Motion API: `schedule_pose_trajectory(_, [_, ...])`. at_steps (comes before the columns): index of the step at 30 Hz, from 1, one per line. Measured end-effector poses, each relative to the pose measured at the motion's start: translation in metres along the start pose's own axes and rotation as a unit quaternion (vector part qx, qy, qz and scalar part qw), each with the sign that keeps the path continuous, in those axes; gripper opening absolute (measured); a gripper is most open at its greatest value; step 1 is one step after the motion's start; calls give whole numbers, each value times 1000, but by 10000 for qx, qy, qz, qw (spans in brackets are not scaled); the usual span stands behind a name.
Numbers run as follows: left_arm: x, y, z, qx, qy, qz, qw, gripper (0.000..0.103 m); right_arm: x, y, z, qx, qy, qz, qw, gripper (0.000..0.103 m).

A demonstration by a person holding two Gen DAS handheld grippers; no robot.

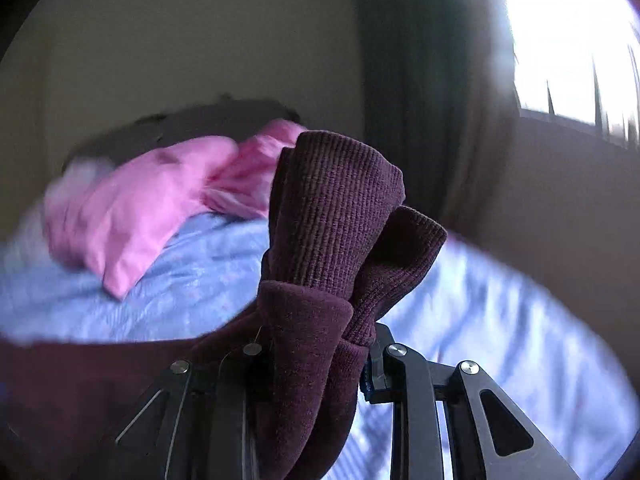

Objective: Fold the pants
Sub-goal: 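Grasp the ribbed cuff with the right gripper and tuck it onto the pants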

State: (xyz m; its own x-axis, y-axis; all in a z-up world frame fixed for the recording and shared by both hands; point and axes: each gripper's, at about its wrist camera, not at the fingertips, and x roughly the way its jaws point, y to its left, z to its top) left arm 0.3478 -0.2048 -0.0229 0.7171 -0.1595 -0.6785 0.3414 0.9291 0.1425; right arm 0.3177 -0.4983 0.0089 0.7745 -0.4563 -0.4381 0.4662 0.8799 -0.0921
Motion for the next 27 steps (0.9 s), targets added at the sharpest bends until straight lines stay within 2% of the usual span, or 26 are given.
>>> schedule_pose_trajectory(1, [-8,15,-5,-5,11,101,9999,62,-16,30,8,-506,-300,28,9983,27])
schedule_pose_trajectory(4, [-25,56,-26,-146,77,295,9994,62,-42,92,17,-1218,-597,253,9904,27])
schedule_pose_trajectory(8, [-38,98,-49,-446,212,390,9980,62,-51,177,3,-2043,-275,594,9767,27])
schedule_pose_trajectory(12, [-46,135,-73,-828,315,535,9946,62,-36,254,-42,-2762,478,820,9564,27])
schedule_pose_trajectory(15, [-49,156,-85,-966,384,603,9927,63,-26,283,-74,-2968,1084,804,9453,29])
schedule_pose_trajectory(16, [-51,163,-89,-1014,384,650,9920,63,-27,287,-80,-3004,1129,708,9445,30])
schedule_pose_trajectory(20, [-53,190,-103,-1434,421,665,9865,65,-42,289,-98,-3202,1014,540,9404,32])
schedule_pose_trajectory(22, [-55,195,-111,-1574,467,631,9844,65,-61,289,-104,-3410,812,579,9348,32])
schedule_pose_trajectory(25, [-57,199,-122,-1636,546,599,9832,65,-76,300,-108,-3612,523,680,9285,32])
schedule_pose_trajectory(27, [-59,200,-126,-1589,562,684,9833,66,-78,306,-113,-3677,568,775,9250,33])
